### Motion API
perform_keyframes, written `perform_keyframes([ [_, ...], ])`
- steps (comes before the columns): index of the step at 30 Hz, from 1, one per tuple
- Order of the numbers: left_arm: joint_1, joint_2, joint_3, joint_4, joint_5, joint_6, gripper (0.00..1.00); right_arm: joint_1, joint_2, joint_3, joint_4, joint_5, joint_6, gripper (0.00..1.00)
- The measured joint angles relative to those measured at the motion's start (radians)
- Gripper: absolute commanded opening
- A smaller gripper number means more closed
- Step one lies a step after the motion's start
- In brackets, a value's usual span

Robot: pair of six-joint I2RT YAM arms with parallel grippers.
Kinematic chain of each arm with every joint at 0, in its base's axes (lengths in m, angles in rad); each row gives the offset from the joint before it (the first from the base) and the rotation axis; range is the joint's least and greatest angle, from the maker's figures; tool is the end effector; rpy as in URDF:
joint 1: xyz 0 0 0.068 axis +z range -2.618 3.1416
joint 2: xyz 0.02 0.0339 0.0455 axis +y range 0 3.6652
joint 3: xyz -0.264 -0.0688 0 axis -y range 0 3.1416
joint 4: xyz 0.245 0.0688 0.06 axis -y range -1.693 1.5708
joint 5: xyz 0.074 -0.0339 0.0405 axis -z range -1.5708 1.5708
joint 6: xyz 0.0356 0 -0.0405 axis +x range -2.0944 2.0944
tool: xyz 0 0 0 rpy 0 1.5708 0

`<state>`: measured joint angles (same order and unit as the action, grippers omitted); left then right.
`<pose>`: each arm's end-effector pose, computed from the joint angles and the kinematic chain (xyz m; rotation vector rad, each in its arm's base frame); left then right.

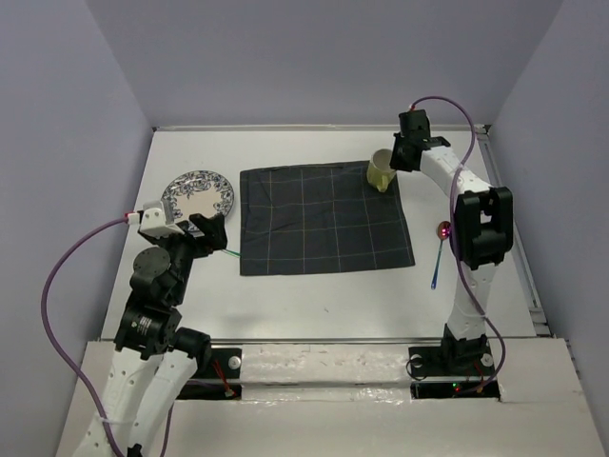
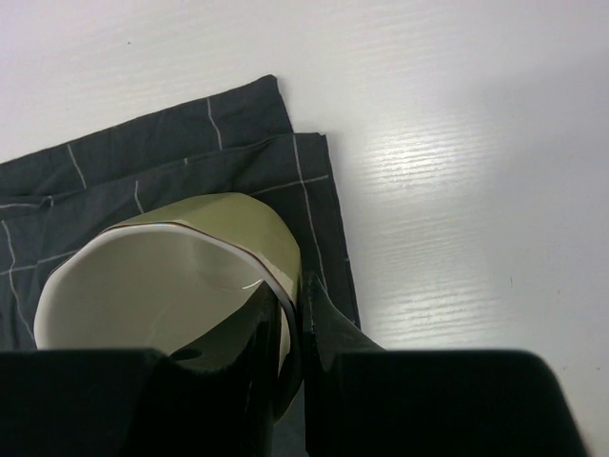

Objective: Set the dinner table for one person

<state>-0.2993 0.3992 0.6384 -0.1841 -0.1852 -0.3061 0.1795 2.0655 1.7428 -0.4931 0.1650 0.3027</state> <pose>0.1065 -0.0260 0.3385 -0.1542 1.5186 -0.3439 0.4650 0.0784 0.2456 0.2236 2.3620 0.0341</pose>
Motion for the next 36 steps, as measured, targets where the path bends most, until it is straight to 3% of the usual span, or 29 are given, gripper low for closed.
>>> perform_keyframes([
  [1, 0.001, 0.005, 0.000, 0.000, 0.000, 0.000, 0.99, -0.003, 0.005, 0.005, 0.000, -0.003, 0.000, 0.00],
  [2, 0.004, 0.010, 0.000, 0.000, 0.000, 0.000, 0.99, -0.005, 0.011, 0.006, 0.000, -0.005, 0.000, 0.10],
  [4, 0.008, 0.021, 0.000, -0.001, -0.002, 0.000, 0.99, -0.009, 0.023, 0.009, -0.001, -0.009, 0.000, 0.19],
  [5, 0.011, 0.027, 0.000, -0.001, -0.004, 0.000, 0.99, -0.009, 0.024, 0.010, -0.001, -0.010, 0.001, 0.28],
  [11, 0.032, 0.088, 0.000, -0.006, -0.003, 0.000, 0.99, -0.010, 0.024, 0.060, -0.004, -0.019, 0.008, 0.66],
  [14, 0.040, 0.098, 0.000, -0.009, -0.003, -0.002, 0.99, -0.010, 0.013, 0.076, -0.002, -0.025, 0.009, 0.72],
  [18, 0.060, 0.097, 0.000, -0.008, -0.003, -0.008, 0.99, -0.010, -0.046, 0.063, -0.009, -0.043, 0.019, 0.74],
  [22, 0.074, 0.108, 0.000, -0.008, -0.002, -0.014, 0.99, -0.010, -0.226, -0.063, 0.035, -0.095, 0.047, 0.75],
  [29, 0.102, 0.188, 0.003, -0.007, 0.014, -0.057, 0.99, 0.006, -0.696, -0.501, 0.261, -0.249, 0.134, 0.74],
  [36, 0.121, 0.321, -0.063, 0.088, 0.069, -0.257, 0.99, 0.195, -0.895, -0.820, 0.391, -0.332, 0.198, 0.74],
])
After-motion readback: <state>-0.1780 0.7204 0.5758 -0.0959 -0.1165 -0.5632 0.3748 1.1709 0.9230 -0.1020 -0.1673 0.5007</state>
